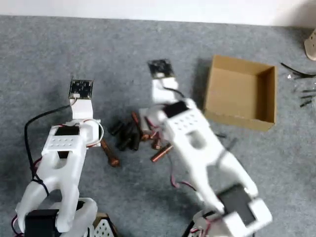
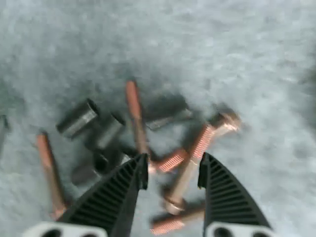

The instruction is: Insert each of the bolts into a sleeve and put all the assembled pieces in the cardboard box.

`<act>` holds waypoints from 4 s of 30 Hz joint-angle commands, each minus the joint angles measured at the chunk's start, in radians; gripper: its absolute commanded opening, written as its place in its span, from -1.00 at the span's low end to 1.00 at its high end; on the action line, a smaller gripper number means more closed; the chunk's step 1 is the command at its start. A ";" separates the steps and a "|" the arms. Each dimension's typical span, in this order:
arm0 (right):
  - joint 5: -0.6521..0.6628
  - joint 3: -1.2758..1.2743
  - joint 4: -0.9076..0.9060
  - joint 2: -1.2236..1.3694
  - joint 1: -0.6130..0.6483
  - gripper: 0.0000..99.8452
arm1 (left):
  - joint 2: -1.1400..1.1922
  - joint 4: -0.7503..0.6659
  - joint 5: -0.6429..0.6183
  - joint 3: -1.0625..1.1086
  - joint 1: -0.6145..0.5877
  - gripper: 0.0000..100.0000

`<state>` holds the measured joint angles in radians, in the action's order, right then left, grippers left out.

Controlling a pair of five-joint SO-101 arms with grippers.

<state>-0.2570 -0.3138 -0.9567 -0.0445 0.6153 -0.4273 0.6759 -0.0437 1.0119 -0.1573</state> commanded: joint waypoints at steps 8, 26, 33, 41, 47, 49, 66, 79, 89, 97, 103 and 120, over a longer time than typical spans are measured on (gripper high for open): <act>-0.198 0.234 0.018 0.260 0.097 -0.67 | -0.022 0.005 -0.006 -0.018 -0.027 -0.91; -0.397 0.232 0.018 0.274 0.051 -0.67 | -0.022 0.005 -0.040 -0.018 -0.056 -0.91; -0.462 0.242 0.033 0.438 0.010 -0.67 | -0.022 0.006 -0.040 -0.018 -0.056 -0.91; -0.542 0.325 0.016 0.475 0.008 -0.67 | -0.022 0.006 -0.038 -0.018 -0.056 -0.91; -0.623 0.325 0.015 0.475 -0.036 -0.67 | -0.022 0.006 -0.038 -0.018 -0.054 -0.91; -0.669 0.325 0.015 0.476 -0.065 -0.67 | -0.022 0.006 -0.038 -0.018 -0.054 -0.91; -0.735 0.318 0.018 0.483 -0.094 -0.67 | -0.022 0.006 -0.037 -0.018 -0.054 -0.91; -0.651 0.326 0.012 0.633 -0.096 -0.84 | -0.022 0.006 -0.037 -0.018 -0.056 -0.91; -0.358 0.478 -0.200 0.605 -0.062 -0.99 | -0.022 0.005 -0.037 -0.018 -0.056 -0.91; -0.196 0.576 -0.300 0.456 -0.051 -0.99 | -0.022 0.003 -0.040 -0.018 -0.056 -0.91; -0.095 0.463 -0.300 0.277 -0.056 -0.99 | -0.022 0.003 -0.040 -0.018 -0.056 -0.91; 0.026 -0.315 -0.022 -0.461 -0.297 -0.99 | -0.022 0.003 -0.040 -0.018 -0.038 -0.91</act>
<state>-0.2478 -0.4902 -1.0856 -0.3621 0.3713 -0.4273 0.6759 -0.0790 1.0119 -0.2064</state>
